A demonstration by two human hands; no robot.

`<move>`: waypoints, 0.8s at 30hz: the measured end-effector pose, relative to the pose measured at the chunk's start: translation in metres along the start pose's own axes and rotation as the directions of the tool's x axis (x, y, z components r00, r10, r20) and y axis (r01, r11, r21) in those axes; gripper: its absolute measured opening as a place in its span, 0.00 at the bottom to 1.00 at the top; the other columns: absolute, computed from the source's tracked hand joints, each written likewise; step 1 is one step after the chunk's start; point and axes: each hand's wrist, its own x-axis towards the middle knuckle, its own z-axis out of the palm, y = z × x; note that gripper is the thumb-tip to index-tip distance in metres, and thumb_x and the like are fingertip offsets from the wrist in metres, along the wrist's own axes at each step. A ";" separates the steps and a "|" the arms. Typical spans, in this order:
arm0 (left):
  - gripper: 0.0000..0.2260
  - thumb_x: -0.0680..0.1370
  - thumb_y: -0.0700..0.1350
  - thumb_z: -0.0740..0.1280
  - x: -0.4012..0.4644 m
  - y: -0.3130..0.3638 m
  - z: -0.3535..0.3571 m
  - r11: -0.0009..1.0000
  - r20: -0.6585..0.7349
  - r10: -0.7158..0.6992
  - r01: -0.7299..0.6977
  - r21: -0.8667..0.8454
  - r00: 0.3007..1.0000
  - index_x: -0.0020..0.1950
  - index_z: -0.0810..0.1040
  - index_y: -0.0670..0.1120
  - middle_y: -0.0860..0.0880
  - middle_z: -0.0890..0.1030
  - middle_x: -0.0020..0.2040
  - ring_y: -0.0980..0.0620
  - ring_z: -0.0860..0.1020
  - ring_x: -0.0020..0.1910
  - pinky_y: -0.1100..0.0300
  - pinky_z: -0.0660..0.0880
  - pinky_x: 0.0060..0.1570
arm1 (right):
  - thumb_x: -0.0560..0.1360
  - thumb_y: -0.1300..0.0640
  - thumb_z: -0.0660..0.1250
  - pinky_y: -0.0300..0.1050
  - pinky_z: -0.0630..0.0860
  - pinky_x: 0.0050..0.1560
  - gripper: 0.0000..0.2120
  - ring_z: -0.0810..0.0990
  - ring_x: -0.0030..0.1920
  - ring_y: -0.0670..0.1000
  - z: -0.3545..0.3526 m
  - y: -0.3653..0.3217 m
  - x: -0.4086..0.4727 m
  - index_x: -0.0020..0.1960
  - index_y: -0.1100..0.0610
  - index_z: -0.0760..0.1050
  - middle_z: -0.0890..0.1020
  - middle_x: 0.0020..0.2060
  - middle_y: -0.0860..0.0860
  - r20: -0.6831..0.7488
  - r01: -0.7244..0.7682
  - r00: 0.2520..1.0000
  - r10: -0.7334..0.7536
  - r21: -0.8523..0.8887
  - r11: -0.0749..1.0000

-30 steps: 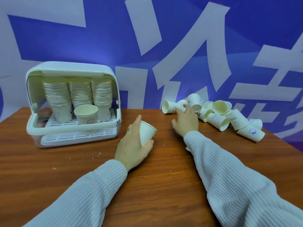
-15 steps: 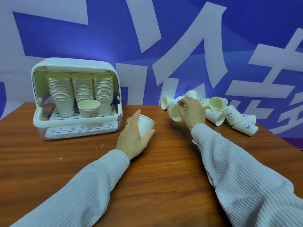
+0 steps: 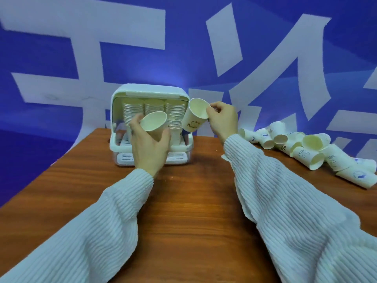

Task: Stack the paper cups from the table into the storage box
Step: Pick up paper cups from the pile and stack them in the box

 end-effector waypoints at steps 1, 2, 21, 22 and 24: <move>0.34 0.76 0.50 0.73 0.006 -0.004 -0.011 1.000 -0.024 -0.024 0.024 0.006 0.999 0.76 0.60 0.48 0.52 0.69 0.69 0.53 0.69 0.66 0.65 0.67 0.64 | 0.75 0.54 0.65 0.45 0.76 0.42 0.08 0.82 0.40 0.51 0.015 -0.009 0.001 0.46 0.51 0.84 0.84 0.34 0.46 0.045 0.007 0.999 -0.006 -0.018 1.000; 0.35 0.77 0.51 0.73 0.011 -0.009 -0.021 0.999 -0.046 -0.039 0.040 0.023 0.998 0.78 0.59 0.48 0.52 0.69 0.71 0.53 0.69 0.68 0.64 0.67 0.65 | 0.75 0.56 0.65 0.45 0.76 0.43 0.09 0.82 0.41 0.52 0.030 -0.017 0.001 0.49 0.52 0.84 0.84 0.36 0.47 0.091 0.025 0.996 -0.021 -0.047 0.999; 0.35 0.77 0.54 0.73 0.077 -0.022 -0.027 0.974 0.119 0.058 -0.082 0.212 0.991 0.80 0.62 0.47 0.46 0.68 0.75 0.48 0.68 0.73 0.58 0.62 0.67 | 0.76 0.37 0.59 0.54 0.78 0.59 0.21 0.81 0.58 0.57 0.105 -0.012 -0.016 0.62 0.44 0.80 0.84 0.58 0.49 0.389 0.130 0.920 0.047 -0.418 0.899; 0.35 0.77 0.53 0.73 0.082 -0.021 -0.021 0.968 0.152 0.058 -0.093 0.234 0.987 0.79 0.63 0.46 0.46 0.68 0.75 0.48 0.68 0.73 0.57 0.62 0.68 | 0.75 0.35 0.58 0.55 0.79 0.59 0.23 0.82 0.58 0.56 0.102 -0.009 -0.017 0.62 0.43 0.80 0.85 0.58 0.49 0.367 0.123 0.930 0.034 -0.395 0.910; 0.36 0.77 0.52 0.74 0.089 -0.022 -0.010 0.953 0.237 0.050 -0.117 0.279 0.970 0.79 0.63 0.43 0.43 0.69 0.75 0.45 0.67 0.74 0.55 0.62 0.71 | 0.75 0.34 0.57 0.56 0.80 0.58 0.23 0.82 0.56 0.54 0.095 -0.003 -0.018 0.61 0.43 0.79 0.85 0.56 0.48 0.351 0.130 0.936 0.010 -0.371 0.919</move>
